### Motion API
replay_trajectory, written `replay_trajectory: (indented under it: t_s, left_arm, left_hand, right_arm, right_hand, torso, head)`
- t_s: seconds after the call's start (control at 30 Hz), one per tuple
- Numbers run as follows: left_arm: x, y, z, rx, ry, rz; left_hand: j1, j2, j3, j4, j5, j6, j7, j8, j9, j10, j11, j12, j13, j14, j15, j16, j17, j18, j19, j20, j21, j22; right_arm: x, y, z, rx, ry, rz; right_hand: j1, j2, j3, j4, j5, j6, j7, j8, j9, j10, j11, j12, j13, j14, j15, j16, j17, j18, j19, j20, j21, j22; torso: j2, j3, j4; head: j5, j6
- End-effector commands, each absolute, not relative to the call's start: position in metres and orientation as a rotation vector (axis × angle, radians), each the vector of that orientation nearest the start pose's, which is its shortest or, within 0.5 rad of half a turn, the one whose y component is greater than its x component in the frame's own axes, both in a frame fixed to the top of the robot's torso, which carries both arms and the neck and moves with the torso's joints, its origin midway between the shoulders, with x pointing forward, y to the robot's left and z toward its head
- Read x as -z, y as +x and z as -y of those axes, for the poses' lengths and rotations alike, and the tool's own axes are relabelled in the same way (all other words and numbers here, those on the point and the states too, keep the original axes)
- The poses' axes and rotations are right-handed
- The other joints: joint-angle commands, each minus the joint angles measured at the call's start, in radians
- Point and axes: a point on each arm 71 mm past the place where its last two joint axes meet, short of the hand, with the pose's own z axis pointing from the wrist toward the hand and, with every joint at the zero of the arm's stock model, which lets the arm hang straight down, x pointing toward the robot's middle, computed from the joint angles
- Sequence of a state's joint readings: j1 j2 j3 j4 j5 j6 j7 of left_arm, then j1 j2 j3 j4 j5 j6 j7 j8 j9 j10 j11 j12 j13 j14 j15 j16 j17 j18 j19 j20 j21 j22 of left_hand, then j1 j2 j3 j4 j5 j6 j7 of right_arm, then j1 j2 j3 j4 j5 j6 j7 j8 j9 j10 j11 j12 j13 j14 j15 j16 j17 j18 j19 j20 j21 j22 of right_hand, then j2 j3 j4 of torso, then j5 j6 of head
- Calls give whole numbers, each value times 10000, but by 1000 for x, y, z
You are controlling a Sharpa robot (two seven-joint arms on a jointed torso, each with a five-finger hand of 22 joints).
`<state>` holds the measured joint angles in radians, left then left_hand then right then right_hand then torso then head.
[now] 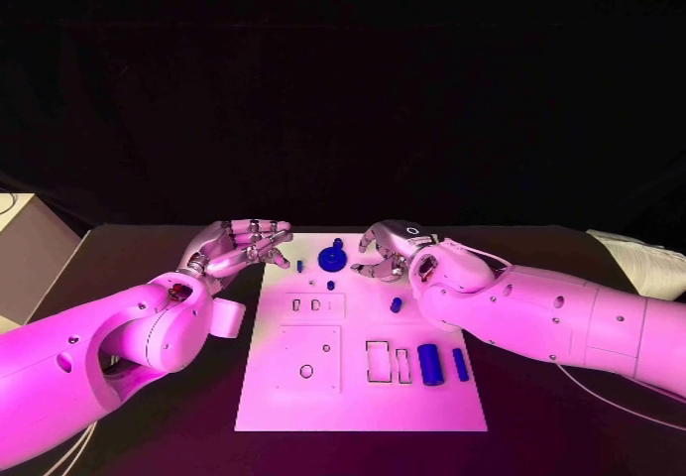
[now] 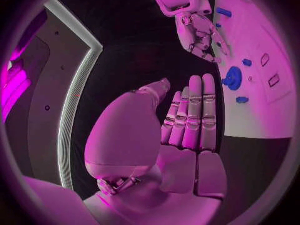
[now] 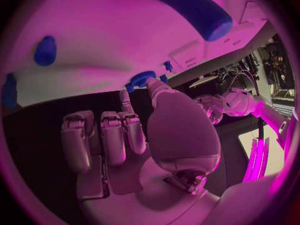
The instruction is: Assemble the parts on the task board
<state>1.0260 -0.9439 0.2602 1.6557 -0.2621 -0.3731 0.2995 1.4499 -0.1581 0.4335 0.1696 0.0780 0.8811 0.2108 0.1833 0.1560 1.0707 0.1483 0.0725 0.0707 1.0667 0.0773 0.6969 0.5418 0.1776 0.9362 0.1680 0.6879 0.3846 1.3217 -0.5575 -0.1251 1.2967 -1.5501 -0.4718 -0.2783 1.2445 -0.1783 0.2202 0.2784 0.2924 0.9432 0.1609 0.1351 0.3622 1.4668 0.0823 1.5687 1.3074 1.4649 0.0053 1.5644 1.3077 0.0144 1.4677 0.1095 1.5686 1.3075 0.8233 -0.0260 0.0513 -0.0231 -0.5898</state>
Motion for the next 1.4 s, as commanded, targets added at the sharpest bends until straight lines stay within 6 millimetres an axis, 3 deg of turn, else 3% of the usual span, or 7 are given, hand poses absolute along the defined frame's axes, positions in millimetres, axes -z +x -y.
replay_trajectory:
  t_s: [0.03,0.43,0.67,0.8,0.93,1.23,1.4]
  left_arm:
    - [137,474,-230,15229,-9526,-13267]
    - [141,478,-232,15179,-9593,-13268]
    - [144,478,-231,15181,-9648,-13324]
    - [146,478,-230,15194,-9668,-13348]
    - [147,478,-231,15176,-9690,-13359]
    - [149,478,-232,15142,-9715,-13376]
    - [149,478,-233,15114,-9719,-13377]
  left_hand:
    - [-50,7,53,10,10,39,15,49,11,19,9,-60,-9,-80,-20,63,11,29,-74,8,58,8]
    - [-62,1,72,-2,6,76,15,71,26,80,2,-28,4,-88,-21,87,9,29,-106,11,104,38]
    - [-79,0,92,-6,6,105,14,89,39,154,-5,4,18,-94,-25,110,8,30,-135,12,145,65]
    - [-82,-1,94,-6,6,108,14,91,40,162,-6,7,19,-95,-25,113,8,30,-138,12,150,68]
    - [-83,-4,96,-8,6,107,13,90,40,162,-6,7,19,-96,-26,116,8,31,-141,11,154,71]
    - [-82,-9,98,-11,5,104,11,89,40,158,-6,4,18,-98,-26,118,8,31,-145,11,159,74]
    - [-83,-13,102,-15,6,101,10,87,41,151,-5,-1,16,-100,-26,122,7,31,-150,11,167,80]
  right_arm:
    - [141,531,134,-5991,-1225,-14099]
    - [124,532,217,-7603,139,-14556]
    - [127,539,256,-7151,197,-15031]
    - [131,542,269,-6812,152,-15230]
    - [137,545,275,-6466,17,-15444]
    - [154,548,278,-6121,-27,-15805]
    - [157,549,276,-6032,-42,-15859]
  right_hand:
    - [418,-42,141,-44,-141,3,-6,-47,-17,1040,-35,21,2634,1059,-14,64,2631,-144,1031,-29,22,2633]
    - [1939,-403,669,-660,-192,0,51,-88,-49,927,15,-82,2531,1059,-8,64,2631,-144,1031,-15,22,2633]
    - [2294,-619,829,-895,-118,-239,126,-250,-127,817,64,-183,2433,1059,49,64,2631,-144,1031,11,22,2633]
    - [2301,-644,830,-902,-120,-325,153,-305,-148,806,89,-193,2423,1059,81,64,2631,-144,1031,37,22,2633]
    - [2304,-647,830,-904,-120,-341,157,-315,-152,806,93,-193,2423,1059,87,64,2631,-144,1031,41,22,2633]
    - [2309,-650,830,-907,-118,-361,163,-328,-156,823,99,-177,2439,1059,95,64,2631,-144,1031,48,22,2633]
    - [2301,-655,825,-902,-118,-369,166,-333,-158,827,102,-173,2443,1059,99,64,2631,-144,1031,52,22,2633]
  torso:
    - [-53,31,-47]
    - [-202,140,-231]
    - [-240,252,-324]
    - [-242,291,-316]
    - [-222,279,-288]
    - [-177,350,-242]
    - [-157,355,-239]
  head:
    - [11,40]
    - [-137,60]
    - [-136,-17]
    - [-168,-68]
    - [-168,-107]
    - [-183,-185]
    - [-208,-190]
